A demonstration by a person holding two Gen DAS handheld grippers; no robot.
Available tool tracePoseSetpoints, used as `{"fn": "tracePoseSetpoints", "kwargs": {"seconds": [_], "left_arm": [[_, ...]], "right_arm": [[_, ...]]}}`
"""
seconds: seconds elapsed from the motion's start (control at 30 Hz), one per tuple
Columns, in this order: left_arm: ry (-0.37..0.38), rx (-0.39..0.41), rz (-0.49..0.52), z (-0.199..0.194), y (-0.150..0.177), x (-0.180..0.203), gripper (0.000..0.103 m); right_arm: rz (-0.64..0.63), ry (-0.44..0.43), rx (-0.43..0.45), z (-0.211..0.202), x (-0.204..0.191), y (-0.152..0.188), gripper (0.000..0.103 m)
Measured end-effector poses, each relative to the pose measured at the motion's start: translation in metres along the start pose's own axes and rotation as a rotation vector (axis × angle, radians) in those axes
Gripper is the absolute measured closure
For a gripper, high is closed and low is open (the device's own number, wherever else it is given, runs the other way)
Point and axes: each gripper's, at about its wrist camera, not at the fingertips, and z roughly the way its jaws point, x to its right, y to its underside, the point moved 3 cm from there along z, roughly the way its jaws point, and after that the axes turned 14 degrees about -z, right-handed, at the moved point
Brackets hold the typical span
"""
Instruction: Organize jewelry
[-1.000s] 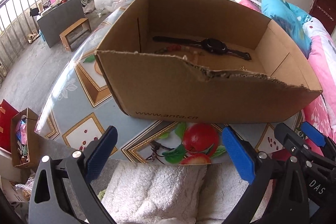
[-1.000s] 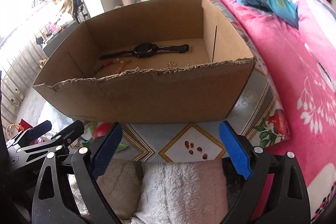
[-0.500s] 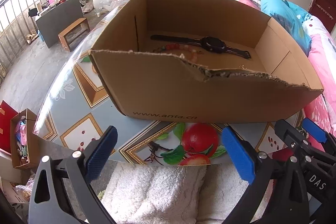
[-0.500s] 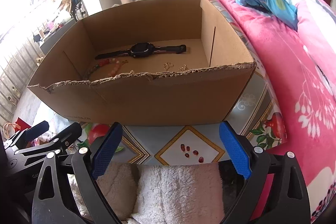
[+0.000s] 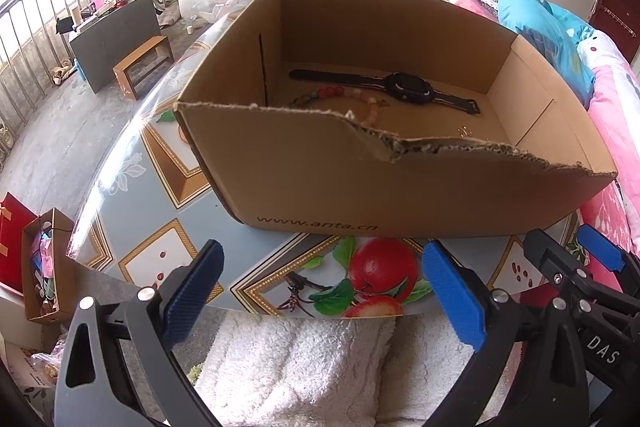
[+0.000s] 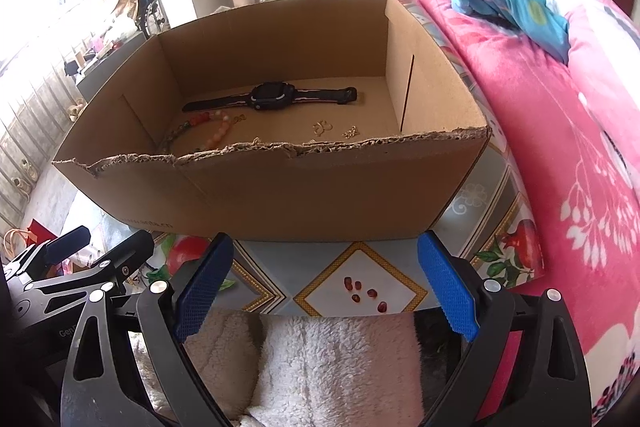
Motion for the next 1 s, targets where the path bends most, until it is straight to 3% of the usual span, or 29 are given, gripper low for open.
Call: {"fn": "tracePoseSetpoints", "kwargs": {"seconds": [1.0], "left_arm": [[-0.016, 0.011, 0.011, -0.0009, 0.0007, 0.001, 0.006]], "right_arm": [[0.003, 0.001, -0.001, -0.0012, 0.0014, -0.0007, 0.014]]}}
